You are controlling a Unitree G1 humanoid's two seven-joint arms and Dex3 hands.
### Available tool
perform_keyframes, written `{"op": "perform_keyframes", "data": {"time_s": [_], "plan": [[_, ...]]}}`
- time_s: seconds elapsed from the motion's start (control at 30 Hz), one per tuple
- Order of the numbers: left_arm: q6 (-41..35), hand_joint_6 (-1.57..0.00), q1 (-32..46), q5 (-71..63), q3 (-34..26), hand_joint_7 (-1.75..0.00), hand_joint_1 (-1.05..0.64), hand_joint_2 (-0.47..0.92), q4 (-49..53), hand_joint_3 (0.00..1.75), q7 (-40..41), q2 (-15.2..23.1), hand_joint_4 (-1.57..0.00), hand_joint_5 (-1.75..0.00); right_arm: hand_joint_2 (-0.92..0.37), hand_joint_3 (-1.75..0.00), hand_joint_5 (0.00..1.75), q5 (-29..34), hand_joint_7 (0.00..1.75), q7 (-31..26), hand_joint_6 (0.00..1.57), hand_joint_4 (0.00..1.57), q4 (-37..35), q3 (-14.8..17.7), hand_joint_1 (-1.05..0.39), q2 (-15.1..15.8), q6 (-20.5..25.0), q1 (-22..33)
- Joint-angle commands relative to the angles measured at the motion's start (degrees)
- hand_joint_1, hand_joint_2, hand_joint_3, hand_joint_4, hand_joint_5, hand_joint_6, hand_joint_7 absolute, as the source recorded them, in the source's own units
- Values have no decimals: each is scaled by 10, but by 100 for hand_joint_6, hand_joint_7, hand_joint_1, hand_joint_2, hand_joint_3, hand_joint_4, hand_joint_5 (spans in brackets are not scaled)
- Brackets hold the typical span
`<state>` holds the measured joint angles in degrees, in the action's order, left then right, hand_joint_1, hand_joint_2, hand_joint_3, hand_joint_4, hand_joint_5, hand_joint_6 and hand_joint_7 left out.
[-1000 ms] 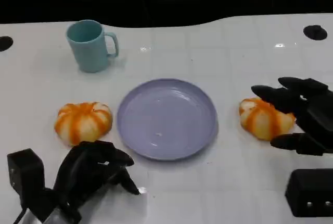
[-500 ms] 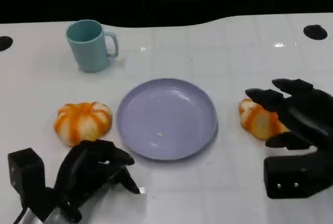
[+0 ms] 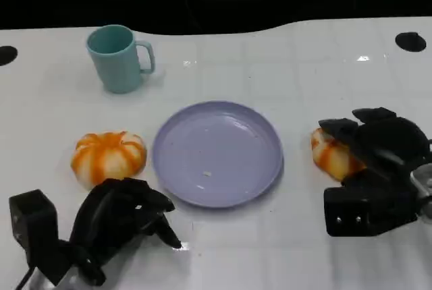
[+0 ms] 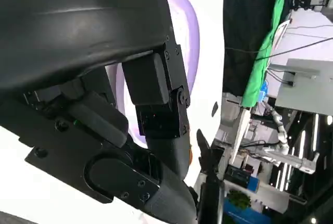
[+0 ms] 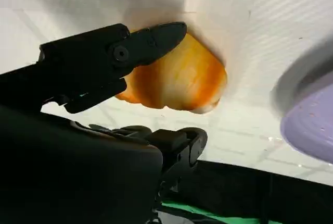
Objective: Grasp the bread from the table and place it into the plate.
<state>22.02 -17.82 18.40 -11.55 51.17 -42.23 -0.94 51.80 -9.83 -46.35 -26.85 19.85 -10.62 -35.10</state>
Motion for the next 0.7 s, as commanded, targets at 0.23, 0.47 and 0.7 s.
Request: {"op": "perform_keyframes", "data": {"time_s": [0.23,0.47,0.7], "plan": [[1,-157,13,-3,1,-17,-105,74,-15,0,8,7,-157,-58,-91,-2,18,-40,4,-43,49,48,-123,-12,-39,-30,-14,-52],[-4,-157,13,1,0,-17,-105,74,-15,0,4,7,-157,-58,-92,-12,125,-68,17,-154,123,96,-166,-7,-16,-36,-93,-55],[1,-157,14,0,1,-17,-105,74,-15,0,1,7,-157,-58,-62,-74,174,-65,152,-258,81,92,-190,-13,-12,-43,-131,-59]]}}
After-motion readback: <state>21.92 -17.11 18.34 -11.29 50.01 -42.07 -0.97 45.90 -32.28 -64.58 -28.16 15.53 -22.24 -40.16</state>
